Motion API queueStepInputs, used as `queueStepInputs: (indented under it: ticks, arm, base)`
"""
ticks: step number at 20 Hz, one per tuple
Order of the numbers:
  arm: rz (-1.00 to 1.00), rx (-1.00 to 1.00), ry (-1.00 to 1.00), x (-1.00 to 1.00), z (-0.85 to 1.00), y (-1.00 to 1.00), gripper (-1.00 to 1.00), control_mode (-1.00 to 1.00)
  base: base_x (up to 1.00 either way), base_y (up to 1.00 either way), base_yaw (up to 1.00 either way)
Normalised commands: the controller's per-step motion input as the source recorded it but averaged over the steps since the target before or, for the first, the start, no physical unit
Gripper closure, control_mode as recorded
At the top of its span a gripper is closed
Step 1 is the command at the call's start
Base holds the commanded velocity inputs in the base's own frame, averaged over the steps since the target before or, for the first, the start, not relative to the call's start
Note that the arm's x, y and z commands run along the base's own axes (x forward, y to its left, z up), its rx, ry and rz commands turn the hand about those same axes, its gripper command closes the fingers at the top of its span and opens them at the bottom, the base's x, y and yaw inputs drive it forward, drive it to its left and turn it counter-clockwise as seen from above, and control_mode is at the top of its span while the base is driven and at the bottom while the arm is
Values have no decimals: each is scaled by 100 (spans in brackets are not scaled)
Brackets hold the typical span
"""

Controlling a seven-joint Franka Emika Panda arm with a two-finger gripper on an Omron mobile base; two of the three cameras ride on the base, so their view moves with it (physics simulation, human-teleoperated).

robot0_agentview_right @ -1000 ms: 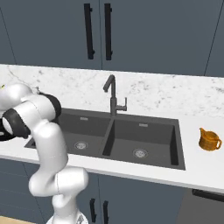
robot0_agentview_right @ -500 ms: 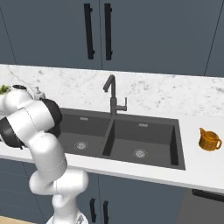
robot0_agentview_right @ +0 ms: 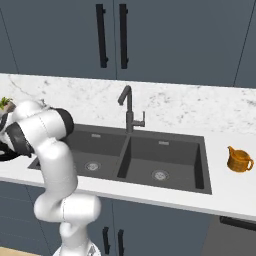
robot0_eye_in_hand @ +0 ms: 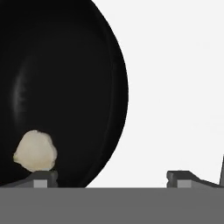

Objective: Pick the garlic from the sink and place it in the bowl. Then pick the bowl and place it in the microwave. Then close the microwave door and press the start button.

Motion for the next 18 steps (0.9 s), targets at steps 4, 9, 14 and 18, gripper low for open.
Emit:
queueStepInputs:
  ticks: [4,9,14,18]
  arm:
    - [-2,-1,9,36,-33,44,-100,-100]
    - [-2,-1,15,35,-38,37,-100,-100]
    - [-1,0,14,9,-12,11,100,-100]
    - [0,0,2,-3,9,-32,100,-100]
  base:
    - [0,0,0]
    - [0,0,0]
    - [0,0,0]
    - [0,0,0]
